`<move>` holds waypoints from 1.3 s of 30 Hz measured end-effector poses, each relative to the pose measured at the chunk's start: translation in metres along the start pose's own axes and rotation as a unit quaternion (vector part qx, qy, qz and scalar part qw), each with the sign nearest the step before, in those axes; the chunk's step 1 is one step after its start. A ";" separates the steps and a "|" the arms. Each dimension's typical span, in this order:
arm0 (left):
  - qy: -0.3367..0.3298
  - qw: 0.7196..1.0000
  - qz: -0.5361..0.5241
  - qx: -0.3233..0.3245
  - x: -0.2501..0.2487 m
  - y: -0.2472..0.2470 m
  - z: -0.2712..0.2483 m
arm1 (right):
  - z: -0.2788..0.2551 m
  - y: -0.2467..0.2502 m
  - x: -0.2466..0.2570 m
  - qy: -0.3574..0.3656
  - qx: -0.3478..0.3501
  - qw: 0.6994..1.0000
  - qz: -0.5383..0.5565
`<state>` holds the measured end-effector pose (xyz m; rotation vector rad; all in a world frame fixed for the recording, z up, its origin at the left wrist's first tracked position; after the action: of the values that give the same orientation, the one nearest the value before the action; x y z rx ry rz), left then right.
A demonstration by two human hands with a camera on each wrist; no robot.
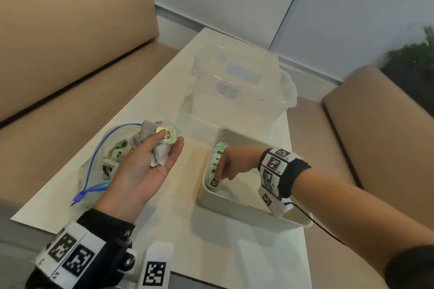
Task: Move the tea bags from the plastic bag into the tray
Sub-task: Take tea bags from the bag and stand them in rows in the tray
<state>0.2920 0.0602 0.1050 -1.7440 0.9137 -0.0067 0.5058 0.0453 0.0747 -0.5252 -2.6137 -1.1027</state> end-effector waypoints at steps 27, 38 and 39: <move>0.036 0.999 -0.011 0.018 0.017 -0.021 0.002 | -0.050 0.048 0.093 0.109 -0.261 0.930 0.235; 0.060 0.997 0.028 0.039 0.027 -0.014 0.003 | -0.057 0.063 0.087 0.128 -0.316 0.891 0.300; 0.056 0.997 0.030 0.036 0.026 -0.012 0.004 | -0.060 0.066 0.086 0.131 -0.325 0.885 0.306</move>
<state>0.3189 0.0494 0.1016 -1.6612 1.0358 -0.0982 0.4613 0.0641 0.1894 -1.1391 -1.6040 -1.6338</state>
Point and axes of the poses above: each hand's wrist, its own z-axis towards the middle knuckle, its own y-axis out of the back of the hand, x = y × z, the point moved 3 cm from there along z, towards the middle knuckle, and after that the axes turned 3 degrees about z, right-handed, at the moved point
